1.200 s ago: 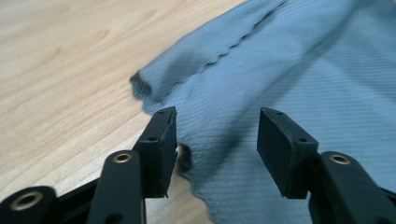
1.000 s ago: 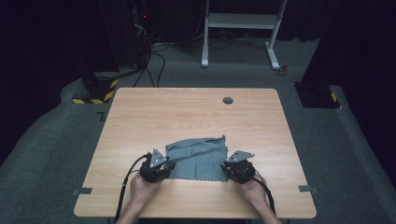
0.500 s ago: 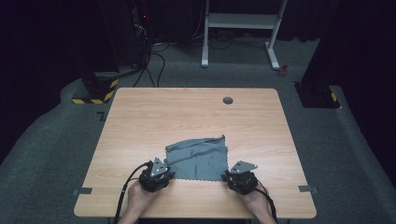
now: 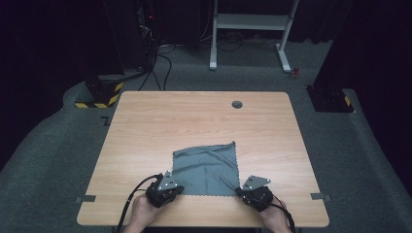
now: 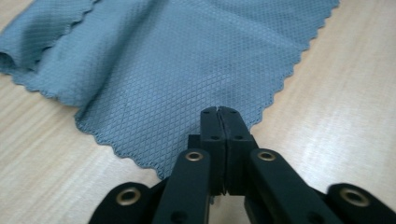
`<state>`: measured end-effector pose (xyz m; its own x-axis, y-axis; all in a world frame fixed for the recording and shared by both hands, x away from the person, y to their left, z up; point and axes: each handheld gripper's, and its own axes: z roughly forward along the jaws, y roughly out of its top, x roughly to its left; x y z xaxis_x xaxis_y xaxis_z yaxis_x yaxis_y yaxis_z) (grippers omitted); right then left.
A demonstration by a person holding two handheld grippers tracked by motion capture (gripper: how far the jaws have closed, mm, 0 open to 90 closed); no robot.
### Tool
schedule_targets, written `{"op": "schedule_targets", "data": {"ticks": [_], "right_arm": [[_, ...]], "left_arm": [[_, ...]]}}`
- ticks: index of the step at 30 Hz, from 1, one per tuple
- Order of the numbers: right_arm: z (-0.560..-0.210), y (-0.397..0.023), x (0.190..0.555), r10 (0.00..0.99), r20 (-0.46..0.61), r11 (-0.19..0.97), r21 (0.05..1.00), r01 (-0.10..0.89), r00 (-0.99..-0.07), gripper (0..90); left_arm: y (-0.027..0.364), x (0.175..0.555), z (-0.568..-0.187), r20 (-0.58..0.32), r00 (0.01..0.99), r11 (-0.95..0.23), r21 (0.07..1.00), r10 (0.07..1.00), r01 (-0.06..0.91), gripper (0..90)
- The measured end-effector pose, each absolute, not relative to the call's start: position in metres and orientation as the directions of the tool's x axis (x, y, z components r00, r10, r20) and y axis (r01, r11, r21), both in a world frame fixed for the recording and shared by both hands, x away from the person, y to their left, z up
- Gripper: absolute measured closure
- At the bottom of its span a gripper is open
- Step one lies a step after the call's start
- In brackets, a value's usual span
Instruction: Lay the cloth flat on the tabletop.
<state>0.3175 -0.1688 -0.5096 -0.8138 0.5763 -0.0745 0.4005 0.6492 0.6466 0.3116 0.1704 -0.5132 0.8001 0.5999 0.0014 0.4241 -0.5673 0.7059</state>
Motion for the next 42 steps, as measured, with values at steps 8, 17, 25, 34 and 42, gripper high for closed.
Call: {"op": "schedule_targets", "data": {"ticks": [8, 17, 25, 34, 42], "right_arm": [[-0.5, -0.174, 0.352, 0.683, -0.054, 0.505, 0.755, 0.418, -0.728, 76.3], [-0.501, -0.143, 0.422, 0.736, -0.029, 0.479, 0.727, 0.491, -0.676, 80.6], [-0.517, -0.124, 0.453, 0.769, -0.013, 0.459, 0.707, 0.539, -0.639, 80.4], [-0.512, -0.125, 0.469, 0.817, 0.012, 0.388, 0.728, 0.565, -0.577, 76.9], [-0.51, -0.144, 0.473, 0.85, 0.003, 0.36, 0.727, 0.585, -0.527, 73.6]], "left_arm": [[0.179, 0.358, -0.497, 0.073, 0.649, -0.445, 0.785, 0.758, 0.431, 60.5], [0.171, 0.419, -0.502, 0.065, 0.621, -0.469, 0.718, 0.781, 0.515, 72.8], [0.161, 0.458, -0.51, 0.088, 0.574, -0.468, 0.684, 0.814, 0.559, 77.5], [0.165, 0.46, -0.503, 0.048, 0.556, -0.404, 0.739, 0.83, 0.539, 65.7], [0.171, 0.435, -0.492, 0.071, 0.611, -0.44, 0.759, 0.788, 0.48, 50.9]]}}
